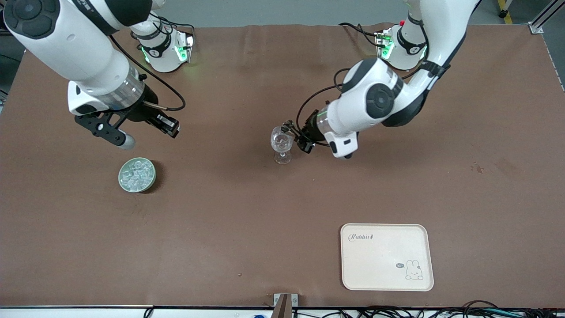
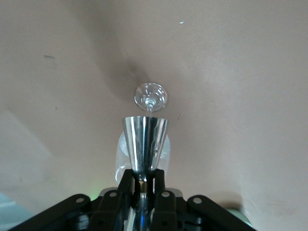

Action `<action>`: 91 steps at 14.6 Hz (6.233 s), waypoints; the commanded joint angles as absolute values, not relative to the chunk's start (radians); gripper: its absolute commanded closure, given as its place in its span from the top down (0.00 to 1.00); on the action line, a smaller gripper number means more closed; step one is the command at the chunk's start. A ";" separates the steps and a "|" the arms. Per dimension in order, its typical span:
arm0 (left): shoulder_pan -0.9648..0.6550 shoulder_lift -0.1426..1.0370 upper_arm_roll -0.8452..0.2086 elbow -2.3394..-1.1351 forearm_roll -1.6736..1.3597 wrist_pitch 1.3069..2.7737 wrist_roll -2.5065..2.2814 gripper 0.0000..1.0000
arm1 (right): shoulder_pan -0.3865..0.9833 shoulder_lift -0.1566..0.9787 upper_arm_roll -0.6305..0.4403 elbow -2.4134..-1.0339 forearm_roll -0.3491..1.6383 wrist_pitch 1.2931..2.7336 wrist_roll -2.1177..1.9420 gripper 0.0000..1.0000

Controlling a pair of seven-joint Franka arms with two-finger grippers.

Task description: Pour wine and add ice with both arms

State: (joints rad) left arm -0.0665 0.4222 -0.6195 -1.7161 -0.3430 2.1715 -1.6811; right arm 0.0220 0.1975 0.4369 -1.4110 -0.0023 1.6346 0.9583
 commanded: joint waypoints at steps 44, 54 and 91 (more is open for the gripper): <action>-0.071 1.072 0.038 -1.160 -1.551 2.224 -1.028 0.01 | 0.376 0.407 0.440 -1.463 -0.242 1.861 1.434 1.00; -0.063 1.075 0.037 -1.190 -1.569 2.223 -0.979 0.23 | 0.152 0.172 0.174 -1.460 -0.302 1.816 0.817 1.00; -0.014 0.514 0.061 -1.385 -0.354 2.042 -0.581 1.00 | -0.012 -0.032 -0.083 -1.563 -0.012 1.625 0.104 1.00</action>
